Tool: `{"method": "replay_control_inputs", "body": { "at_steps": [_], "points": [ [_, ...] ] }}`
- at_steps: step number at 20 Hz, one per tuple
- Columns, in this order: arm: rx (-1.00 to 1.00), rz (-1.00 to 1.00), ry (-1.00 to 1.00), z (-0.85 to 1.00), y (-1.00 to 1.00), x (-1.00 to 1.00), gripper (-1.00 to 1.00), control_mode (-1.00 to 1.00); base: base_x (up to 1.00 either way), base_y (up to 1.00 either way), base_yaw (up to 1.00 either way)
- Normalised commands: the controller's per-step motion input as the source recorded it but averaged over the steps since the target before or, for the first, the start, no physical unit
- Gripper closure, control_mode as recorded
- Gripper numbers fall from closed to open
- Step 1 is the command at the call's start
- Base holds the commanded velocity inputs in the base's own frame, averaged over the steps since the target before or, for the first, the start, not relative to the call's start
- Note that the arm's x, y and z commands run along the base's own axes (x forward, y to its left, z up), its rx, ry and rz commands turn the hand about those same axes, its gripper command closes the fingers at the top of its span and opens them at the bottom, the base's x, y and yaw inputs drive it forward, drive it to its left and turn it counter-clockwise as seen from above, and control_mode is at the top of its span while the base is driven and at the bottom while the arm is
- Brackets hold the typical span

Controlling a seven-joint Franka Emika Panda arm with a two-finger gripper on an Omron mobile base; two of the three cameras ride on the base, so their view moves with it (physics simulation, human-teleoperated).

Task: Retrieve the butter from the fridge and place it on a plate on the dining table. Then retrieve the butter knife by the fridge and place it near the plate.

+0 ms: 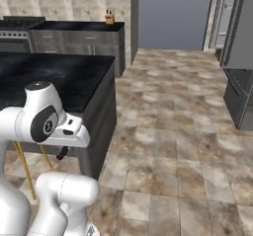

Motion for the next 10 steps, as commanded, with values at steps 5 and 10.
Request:
{"method": "replay_control_inputs", "body": {
  "at_steps": [5, 10],
  "points": [
    [0.00, 0.00, 0.00, 0.00, 0.00, 0.00, 1.00, 1.00, 0.00, 1.00, 0.00],
    [0.00, 0.00, 0.00, 0.00, 0.00, 0.00, 1.00, 1.00, 0.00, 1.00, 0.00]
  ]
}}
